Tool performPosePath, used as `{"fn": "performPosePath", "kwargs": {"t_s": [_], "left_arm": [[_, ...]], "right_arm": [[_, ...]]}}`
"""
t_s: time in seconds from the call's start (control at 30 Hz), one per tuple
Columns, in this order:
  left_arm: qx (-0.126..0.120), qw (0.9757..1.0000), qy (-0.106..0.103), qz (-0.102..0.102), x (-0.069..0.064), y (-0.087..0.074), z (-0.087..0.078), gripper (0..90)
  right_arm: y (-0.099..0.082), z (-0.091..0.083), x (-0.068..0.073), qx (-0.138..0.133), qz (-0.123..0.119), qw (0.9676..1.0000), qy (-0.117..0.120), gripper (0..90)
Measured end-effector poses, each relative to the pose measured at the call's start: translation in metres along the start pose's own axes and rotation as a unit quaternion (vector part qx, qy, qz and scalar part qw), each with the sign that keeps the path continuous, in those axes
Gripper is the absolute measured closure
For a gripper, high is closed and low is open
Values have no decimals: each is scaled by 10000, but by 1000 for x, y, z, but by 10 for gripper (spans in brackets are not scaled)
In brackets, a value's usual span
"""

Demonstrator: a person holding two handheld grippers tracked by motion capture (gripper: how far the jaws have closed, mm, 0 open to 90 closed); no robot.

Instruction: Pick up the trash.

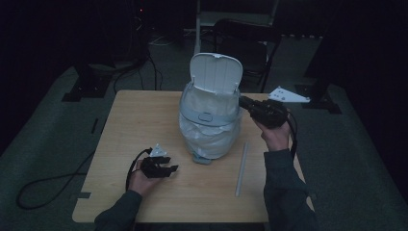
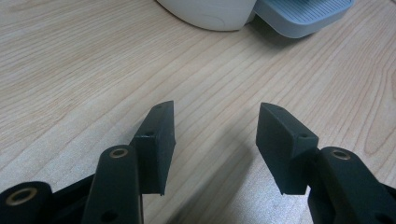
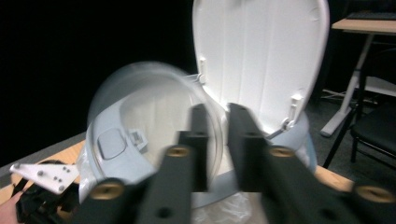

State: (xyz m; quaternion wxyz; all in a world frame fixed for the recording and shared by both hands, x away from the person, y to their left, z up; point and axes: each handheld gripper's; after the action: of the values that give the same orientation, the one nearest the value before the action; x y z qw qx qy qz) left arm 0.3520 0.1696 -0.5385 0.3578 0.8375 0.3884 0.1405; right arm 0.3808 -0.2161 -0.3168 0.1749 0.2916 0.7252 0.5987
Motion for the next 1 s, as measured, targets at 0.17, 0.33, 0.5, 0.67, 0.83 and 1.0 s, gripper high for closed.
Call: {"fn": "performPosePath", "kwargs": {"t_s": [0.17,0.33,0.5,0.67,0.83,1.0], "left_arm": [[-1,10000,-1,0,0,0,0,483],[-3,10000,5,2,0,0,0,483],[-3,10000,6,2,0,0,0,483],[-7,10000,8,-5,0,0,0,483],[-5,10000,12,-2,0,0,0,482],[-7,10000,10,-4,0,0,0,483]], "right_arm": [[-1,1,3,18,-75,10000,-21,667],[-2,-7,4,-43,-96,9999,-65,655],[-5,-13,5,-34,-112,9998,-169,640],[-10,-19,6,-31,-119,9996,-260,621],[-15,-27,5,-82,-14,9996,-284,612],[-23,-33,7,47,-121,9986,-521,595]]}}
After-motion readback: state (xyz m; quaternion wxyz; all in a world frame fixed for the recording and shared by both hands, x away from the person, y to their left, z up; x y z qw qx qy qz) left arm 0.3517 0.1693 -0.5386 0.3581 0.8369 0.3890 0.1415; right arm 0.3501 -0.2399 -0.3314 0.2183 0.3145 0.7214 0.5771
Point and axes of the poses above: each handheld gripper's, and its own axes: z roughly forward along the jaws, y roughly out of its top, x roughly to its left, and after that the axes turned 6 degrees about y, right-handed
